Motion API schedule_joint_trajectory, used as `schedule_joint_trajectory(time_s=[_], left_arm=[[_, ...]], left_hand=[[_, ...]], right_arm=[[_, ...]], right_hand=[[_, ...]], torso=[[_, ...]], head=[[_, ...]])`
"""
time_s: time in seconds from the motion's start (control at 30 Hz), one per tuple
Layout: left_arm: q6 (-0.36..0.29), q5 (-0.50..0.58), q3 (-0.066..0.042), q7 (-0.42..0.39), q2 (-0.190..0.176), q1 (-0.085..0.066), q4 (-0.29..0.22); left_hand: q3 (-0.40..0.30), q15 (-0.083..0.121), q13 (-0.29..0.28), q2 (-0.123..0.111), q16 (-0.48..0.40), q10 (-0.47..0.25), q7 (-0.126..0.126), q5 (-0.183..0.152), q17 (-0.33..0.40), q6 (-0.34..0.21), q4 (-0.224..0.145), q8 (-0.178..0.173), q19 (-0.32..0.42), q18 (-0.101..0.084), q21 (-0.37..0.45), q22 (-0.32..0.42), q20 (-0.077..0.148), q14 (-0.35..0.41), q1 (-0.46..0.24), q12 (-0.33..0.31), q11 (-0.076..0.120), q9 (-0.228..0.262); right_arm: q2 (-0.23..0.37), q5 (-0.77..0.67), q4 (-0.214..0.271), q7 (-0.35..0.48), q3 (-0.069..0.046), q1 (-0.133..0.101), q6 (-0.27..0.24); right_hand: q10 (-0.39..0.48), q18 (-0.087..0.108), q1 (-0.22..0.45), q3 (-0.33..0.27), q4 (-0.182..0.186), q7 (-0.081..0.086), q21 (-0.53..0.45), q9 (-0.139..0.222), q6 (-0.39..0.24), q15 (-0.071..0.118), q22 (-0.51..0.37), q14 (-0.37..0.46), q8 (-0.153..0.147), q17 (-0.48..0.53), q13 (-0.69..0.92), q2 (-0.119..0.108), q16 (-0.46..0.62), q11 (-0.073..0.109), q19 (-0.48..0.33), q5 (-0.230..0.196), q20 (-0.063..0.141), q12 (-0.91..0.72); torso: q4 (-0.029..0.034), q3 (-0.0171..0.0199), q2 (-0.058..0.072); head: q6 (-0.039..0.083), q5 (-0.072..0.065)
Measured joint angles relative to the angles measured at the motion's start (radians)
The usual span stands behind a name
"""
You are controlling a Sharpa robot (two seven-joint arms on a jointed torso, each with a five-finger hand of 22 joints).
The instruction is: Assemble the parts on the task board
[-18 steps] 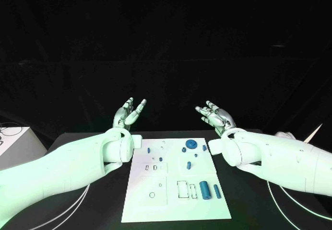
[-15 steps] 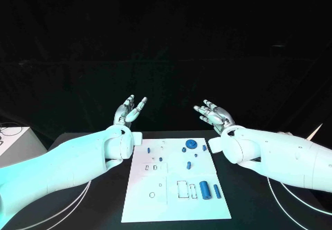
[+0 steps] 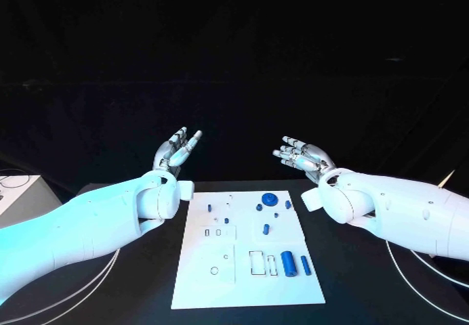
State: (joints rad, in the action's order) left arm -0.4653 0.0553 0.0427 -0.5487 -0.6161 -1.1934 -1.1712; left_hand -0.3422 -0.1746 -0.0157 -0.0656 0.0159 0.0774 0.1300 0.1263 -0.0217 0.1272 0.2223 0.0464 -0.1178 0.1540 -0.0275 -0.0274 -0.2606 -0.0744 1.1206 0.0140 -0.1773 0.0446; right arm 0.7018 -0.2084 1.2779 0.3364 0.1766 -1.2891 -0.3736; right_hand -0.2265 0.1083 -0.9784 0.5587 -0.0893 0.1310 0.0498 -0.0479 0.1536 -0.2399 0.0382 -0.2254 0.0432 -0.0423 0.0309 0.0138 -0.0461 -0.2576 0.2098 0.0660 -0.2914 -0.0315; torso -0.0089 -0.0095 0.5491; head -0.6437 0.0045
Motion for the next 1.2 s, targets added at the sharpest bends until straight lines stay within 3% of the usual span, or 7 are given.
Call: schedule_joint_trajectory(time_s=[0.2,0.27,0.5,0.63,0.87,1.1,1.2], left_arm=[[0.019,0.000,0.000,-0.005,-0.062,-0.004,-0.061],[0.024,-0.002,0.000,-0.007,-0.084,-0.006,-0.087],[0.056,-0.033,0.000,-0.006,-0.168,-0.017,-0.185],[0.089,-0.061,0.000,0.000,-0.223,-0.024,-0.255],[0.153,-0.103,-0.001,0.021,-0.322,-0.027,-0.386],[0.195,-0.133,-0.005,0.041,-0.374,-0.028,-0.475],[0.208,-0.141,-0.007,0.047,-0.384,-0.028,-0.500]], left_hand=[[0.007,-0.060,-0.026,-0.007,0.086,0.227,0.011,0.000,-0.060,0.182,-0.013,0.079,-0.219,-0.024,-0.106,-0.054,-0.030,-0.252,0.083,0.048,-0.062,0.054],[-0.002,-0.053,-0.047,-0.018,0.181,0.482,0.021,0.000,-0.117,0.325,-0.030,0.142,-0.446,-0.024,-0.216,-0.104,-0.030,-0.511,0.118,0.106,-0.075,0.093],[-0.058,0.003,-0.057,-0.040,0.283,0.807,0.057,0.002,-0.182,0.600,-0.087,0.260,-0.664,0.018,-0.341,-0.146,-0.013,-0.768,0.203,0.149,-0.031,0.158],[-0.112,0.035,-0.056,-0.057,0.328,0.886,0.069,0.005,-0.226,0.653,-0.109,0.269,-0.728,0.017,-0.401,-0.171,0.016,-0.856,0.222,0.149,-0.008,0.160],[-0.180,0.077,-0.055,-0.101,0.454,0.983,0.082,0.005,-0.332,0.703,-0.155,0.269,-0.781,0.016,-0.558,-0.260,0.059,-0.954,0.223,0.113,0.019,0.160],[-0.217,0.094,-0.055,-0.123,0.718,1.001,0.084,0.005,-0.521,0.712,-0.192,0.236,-0.747,0.016,-0.852,-0.448,0.085,-0.945,0.208,0.059,0.025,0.157],[-0.221,0.094,-0.057,-0.126,0.771,1.001,0.084,0.005,-0.553,0.712,-0.196,0.230,-0.735,0.016,-0.910,-0.484,0.084,-0.942,0.201,0.059,0.025,0.157]], right_arm=[[0.015,-0.115,-0.005,0.006,0.000,-0.023,-0.011],[0.021,-0.166,-0.006,0.007,-0.001,-0.032,-0.018],[0.043,-0.394,0.005,-0.012,-0.001,-0.063,-0.035],[0.060,-0.558,0.021,-0.049,-0.001,-0.079,-0.035],[0.083,-0.863,0.054,-0.139,-0.001,-0.094,-0.022],[0.084,-1.100,0.065,-0.227,-0.001,-0.096,0.000],[0.078,-1.175,0.066,-0.261,-0.001,-0.097,0.011]], right_hand=[[-0.380,0.016,-0.140,0.003,-0.050,0.018,0.078,-0.067,0.259,0.014,0.030,-0.340,0.093,-0.056,0.027,-0.049,-0.089,0.007,0.222,0.000,-0.001,-0.065],[-0.551,0.035,-0.179,0.003,-0.057,0.026,0.133,-0.094,0.378,0.029,0.050,-0.501,0.136,-0.079,0.035,-0.066,-0.133,0.019,0.398,0.000,0.002,-0.090],[-0.762,0.062,-0.240,0.011,-0.061,0.069,0.213,-0.138,0.648,0.095,0.066,-0.750,0.209,-0.115,0.034,-0.119,-0.209,0.070,0.662,0.008,0.035,-0.093],[-0.858,0.062,-0.264,0.019,-0.055,0.077,0.267,-0.141,0.716,0.142,0.085,-0.887,0.220,-0.156,0.034,-0.142,-0.254,0.104,0.779,0.002,0.085,-0.084],[-1.009,0.062,-0.293,-0.003,-0.043,0.029,0.453,-0.157,0.812,0.227,0.190,-1.133,0.231,-0.289,0.041,-0.172,-0.379,0.165,0.951,0.002,0.178,-0.060],[-1.026,0.062,-0.272,0.020,-0.017,0.020,0.609,-0.168,0.828,0.252,0.303,-1.235,0.198,-0.470,0.045,-0.210,-0.571,0.175,1.026,0.014,0.205,-0.034],[-1.009,0.043,-0.262,0.041,0.003,0.017,0.821,-0.178,0.831,0.253,0.562,-1.236,0.188,-0.676,0.045,-0.225,-0.790,0.177,1.095,0.009,0.207,-0.034]], torso=[[0.0006,-0.0013,0.012],[0.0024,-0.0013,0.020],[0.0078,-0.0022,0.047],[0.0117,-0.0032,0.068],[0.0210,-0.0062,0.108],[0.0353,-0.0128,0.142],[0.0403,-0.0152,0.152]], head=[[-0.004,-0.004],[-0.004,-0.006],[0.004,-0.014],[0.014,-0.022],[0.032,-0.035],[0.043,-0.051],[0.045,-0.054]])
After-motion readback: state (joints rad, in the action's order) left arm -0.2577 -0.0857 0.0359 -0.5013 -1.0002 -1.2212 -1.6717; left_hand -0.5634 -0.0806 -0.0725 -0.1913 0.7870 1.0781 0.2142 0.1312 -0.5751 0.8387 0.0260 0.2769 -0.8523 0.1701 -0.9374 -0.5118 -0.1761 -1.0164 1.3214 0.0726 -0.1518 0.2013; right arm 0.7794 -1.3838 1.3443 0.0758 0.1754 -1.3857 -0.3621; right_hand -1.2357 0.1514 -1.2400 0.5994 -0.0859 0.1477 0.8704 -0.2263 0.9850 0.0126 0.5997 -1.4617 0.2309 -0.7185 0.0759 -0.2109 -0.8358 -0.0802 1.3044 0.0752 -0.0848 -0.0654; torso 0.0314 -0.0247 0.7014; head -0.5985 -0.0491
